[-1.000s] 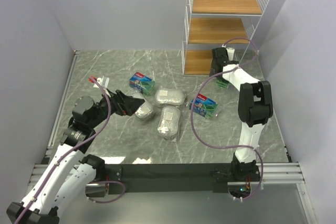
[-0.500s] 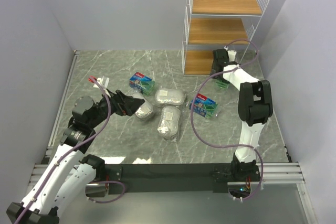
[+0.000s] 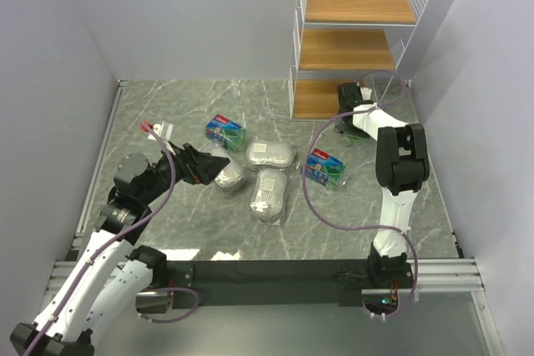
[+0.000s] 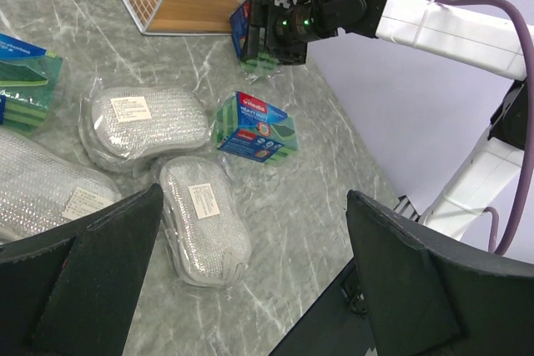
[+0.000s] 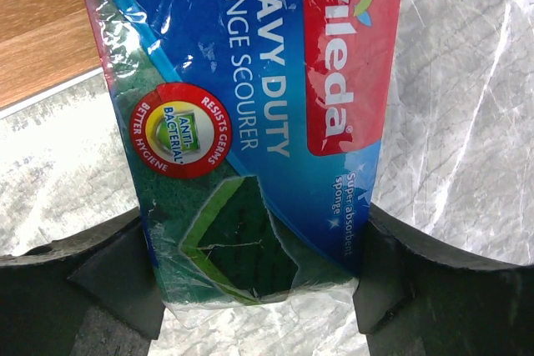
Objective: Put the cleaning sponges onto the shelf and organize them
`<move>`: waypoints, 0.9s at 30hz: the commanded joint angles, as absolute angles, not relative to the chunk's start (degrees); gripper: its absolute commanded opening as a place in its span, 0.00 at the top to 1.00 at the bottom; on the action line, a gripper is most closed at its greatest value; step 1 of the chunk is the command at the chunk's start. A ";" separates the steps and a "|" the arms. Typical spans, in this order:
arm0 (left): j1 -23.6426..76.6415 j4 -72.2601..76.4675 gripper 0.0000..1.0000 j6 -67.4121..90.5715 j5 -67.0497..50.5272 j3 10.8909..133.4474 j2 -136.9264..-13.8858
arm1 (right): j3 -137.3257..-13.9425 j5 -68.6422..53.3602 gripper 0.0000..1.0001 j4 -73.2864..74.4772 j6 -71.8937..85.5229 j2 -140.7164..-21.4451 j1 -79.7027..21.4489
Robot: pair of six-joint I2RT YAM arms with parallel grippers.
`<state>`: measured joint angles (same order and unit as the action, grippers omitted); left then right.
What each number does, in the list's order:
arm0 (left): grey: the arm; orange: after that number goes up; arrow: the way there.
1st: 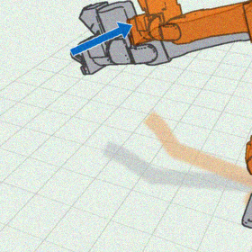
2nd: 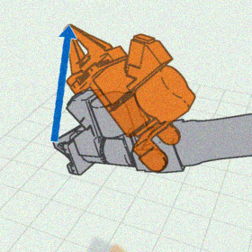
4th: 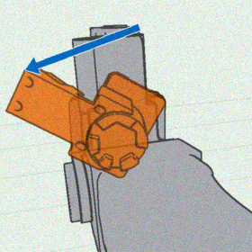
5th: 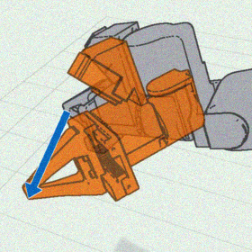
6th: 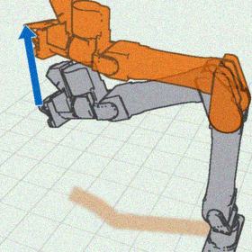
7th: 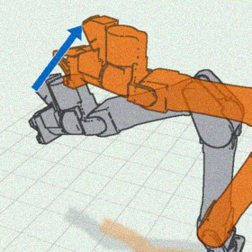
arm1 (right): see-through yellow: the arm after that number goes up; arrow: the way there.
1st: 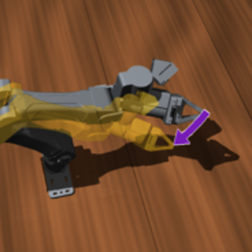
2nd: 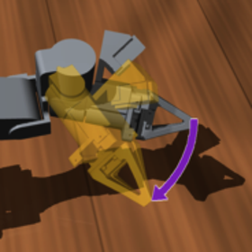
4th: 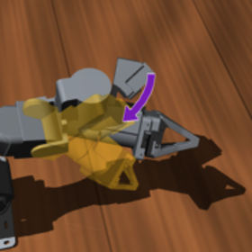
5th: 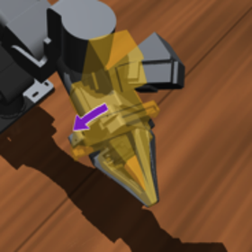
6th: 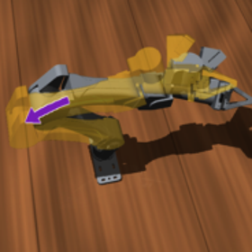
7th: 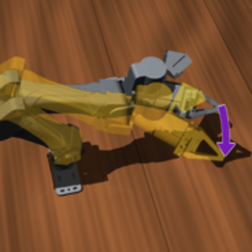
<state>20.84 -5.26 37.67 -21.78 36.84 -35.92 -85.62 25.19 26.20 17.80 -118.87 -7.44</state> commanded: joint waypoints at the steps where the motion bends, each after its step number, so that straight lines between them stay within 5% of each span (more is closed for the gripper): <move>1: 21.01 -4.31 0.01 37.18 -21.88 37.18 -34.98 | -85.18 24.52 0.36 24.97 16.09 -116.30 -7.12; 27: 21.01 -3.43 0.02 37.53 -22.59 37.09 -36.21 | -95.44 27.95 0.29 20.74 9.40 -120.58 -7.38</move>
